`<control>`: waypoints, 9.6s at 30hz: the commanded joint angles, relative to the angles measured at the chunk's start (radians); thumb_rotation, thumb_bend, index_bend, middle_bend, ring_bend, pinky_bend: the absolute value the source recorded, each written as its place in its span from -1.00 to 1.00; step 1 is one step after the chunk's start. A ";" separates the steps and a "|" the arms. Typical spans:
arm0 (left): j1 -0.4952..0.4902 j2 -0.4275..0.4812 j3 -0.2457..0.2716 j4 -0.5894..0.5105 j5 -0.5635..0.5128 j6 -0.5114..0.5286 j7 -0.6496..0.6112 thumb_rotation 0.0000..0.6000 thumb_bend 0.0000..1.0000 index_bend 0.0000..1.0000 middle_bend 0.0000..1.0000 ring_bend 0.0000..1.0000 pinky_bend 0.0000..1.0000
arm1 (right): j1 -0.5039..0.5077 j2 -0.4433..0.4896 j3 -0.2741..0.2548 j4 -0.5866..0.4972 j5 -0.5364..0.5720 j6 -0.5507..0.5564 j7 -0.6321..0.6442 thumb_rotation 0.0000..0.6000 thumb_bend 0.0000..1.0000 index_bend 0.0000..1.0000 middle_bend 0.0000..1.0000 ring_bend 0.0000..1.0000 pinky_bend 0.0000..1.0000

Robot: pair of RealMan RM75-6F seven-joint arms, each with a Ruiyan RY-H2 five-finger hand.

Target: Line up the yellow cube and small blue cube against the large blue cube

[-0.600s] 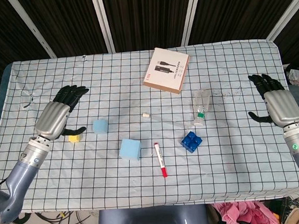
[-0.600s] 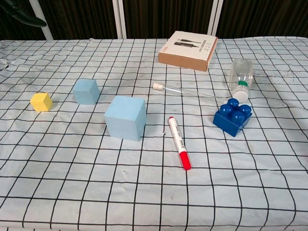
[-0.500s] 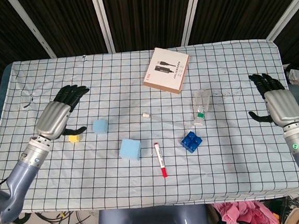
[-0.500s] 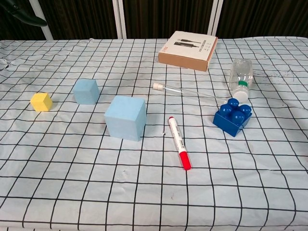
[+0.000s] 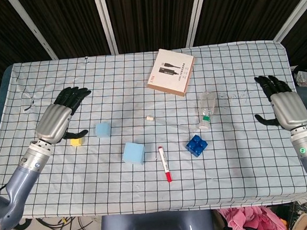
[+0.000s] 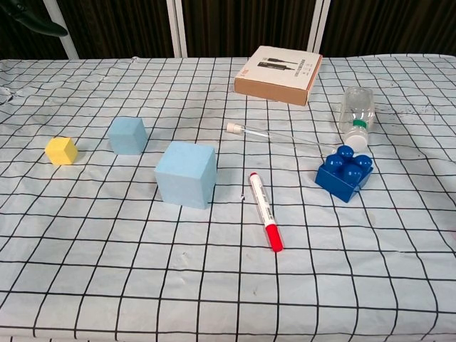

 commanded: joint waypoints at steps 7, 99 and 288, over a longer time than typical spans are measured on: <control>-0.006 -0.014 0.005 0.015 0.032 -0.004 -0.031 1.00 -0.70 -0.79 -0.84 -1.00 -1.00 | 0.012 -0.003 -0.002 0.004 0.020 -0.011 -0.021 1.00 -0.60 -1.00 -0.90 -1.00 -0.79; -0.213 -0.412 0.050 0.225 -0.700 -0.128 0.586 1.00 -0.37 -0.08 -0.83 -1.00 -1.00 | -0.395 -0.213 -0.234 0.181 -0.276 0.443 0.052 1.00 -0.58 -1.00 -0.90 -1.00 -0.79; -0.226 -0.436 0.135 0.269 -0.564 -0.256 0.541 1.00 -0.34 -0.13 -0.76 -1.00 -1.00 | -0.408 -0.210 -0.210 0.190 -0.264 0.433 0.056 1.00 -0.57 -1.00 -0.90 -1.00 -0.79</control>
